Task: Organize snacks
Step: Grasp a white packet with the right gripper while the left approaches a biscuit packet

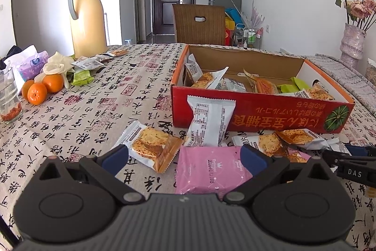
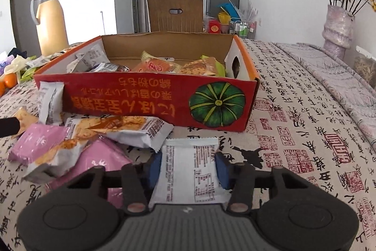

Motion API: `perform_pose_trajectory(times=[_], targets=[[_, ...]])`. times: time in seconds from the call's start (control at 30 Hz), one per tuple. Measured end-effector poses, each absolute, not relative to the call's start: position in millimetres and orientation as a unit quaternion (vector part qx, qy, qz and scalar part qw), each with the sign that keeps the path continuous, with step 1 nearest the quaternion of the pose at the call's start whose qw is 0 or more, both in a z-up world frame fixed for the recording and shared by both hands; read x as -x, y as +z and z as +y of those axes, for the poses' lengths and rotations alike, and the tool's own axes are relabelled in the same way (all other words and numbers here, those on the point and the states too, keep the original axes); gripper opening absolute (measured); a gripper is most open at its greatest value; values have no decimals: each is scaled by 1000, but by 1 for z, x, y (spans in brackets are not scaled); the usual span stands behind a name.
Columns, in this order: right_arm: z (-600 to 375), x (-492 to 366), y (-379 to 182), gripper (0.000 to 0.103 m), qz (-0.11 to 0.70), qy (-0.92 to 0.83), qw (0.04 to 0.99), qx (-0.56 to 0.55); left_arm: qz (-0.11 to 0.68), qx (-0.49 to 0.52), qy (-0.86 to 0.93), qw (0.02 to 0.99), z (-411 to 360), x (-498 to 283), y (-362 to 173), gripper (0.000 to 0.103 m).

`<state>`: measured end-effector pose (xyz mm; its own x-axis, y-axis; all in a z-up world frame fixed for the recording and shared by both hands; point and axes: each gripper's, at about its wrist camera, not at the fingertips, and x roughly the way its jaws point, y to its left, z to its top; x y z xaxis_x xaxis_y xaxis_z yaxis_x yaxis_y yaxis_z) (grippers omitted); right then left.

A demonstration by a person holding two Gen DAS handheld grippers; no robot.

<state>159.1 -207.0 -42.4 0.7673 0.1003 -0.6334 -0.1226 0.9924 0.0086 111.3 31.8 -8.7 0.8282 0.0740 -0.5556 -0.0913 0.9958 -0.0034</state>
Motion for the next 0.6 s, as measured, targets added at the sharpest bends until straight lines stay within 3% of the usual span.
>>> perform_pose_trajectory(times=[0.6], targets=[[-255,-125,-23,40,274,14,960,-47,298,-48,99,948,81,-138,-5,103]])
